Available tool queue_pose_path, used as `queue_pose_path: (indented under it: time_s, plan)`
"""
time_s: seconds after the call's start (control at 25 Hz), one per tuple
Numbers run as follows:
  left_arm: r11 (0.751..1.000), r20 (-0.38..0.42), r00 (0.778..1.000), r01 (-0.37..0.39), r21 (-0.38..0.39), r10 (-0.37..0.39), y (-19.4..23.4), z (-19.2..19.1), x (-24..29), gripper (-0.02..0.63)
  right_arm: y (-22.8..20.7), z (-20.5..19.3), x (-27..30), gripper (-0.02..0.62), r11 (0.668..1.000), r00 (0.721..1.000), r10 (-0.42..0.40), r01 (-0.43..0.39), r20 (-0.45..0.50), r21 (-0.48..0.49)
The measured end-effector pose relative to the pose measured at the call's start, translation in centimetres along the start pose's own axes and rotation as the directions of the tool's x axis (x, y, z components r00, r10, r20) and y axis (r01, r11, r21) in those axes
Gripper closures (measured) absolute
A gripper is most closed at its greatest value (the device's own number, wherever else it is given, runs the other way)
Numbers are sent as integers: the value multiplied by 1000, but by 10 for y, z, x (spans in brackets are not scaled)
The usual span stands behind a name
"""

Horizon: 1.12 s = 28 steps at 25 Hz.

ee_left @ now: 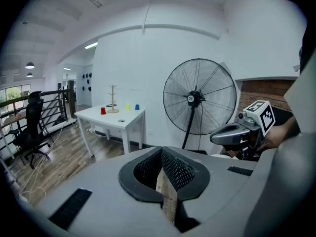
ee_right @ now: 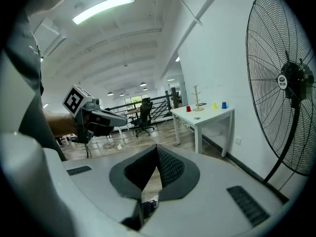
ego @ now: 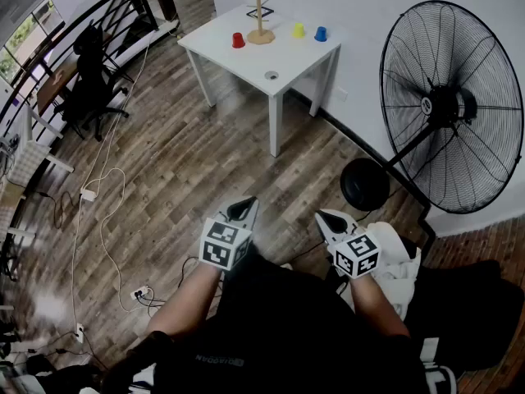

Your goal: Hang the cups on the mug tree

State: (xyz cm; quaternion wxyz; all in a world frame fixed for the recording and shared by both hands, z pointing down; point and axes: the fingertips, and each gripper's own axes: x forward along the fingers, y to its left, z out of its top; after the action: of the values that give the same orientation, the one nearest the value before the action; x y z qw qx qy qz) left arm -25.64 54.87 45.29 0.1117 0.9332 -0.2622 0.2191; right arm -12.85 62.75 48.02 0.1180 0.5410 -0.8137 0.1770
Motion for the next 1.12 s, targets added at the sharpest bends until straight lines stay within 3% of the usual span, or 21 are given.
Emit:
queue_pose_path:
  time_s: [0.72,1.12]
  plan:
    - [1000,-51,999,-2,5,2,14,-10,14,591,-7,5,14,588,1000,1000,2,-2,8,26]
    - [1000,-99,995,22,11,-21,66,-1,54,591,-45,17,63,588,997,998,-57,59,-40,50]
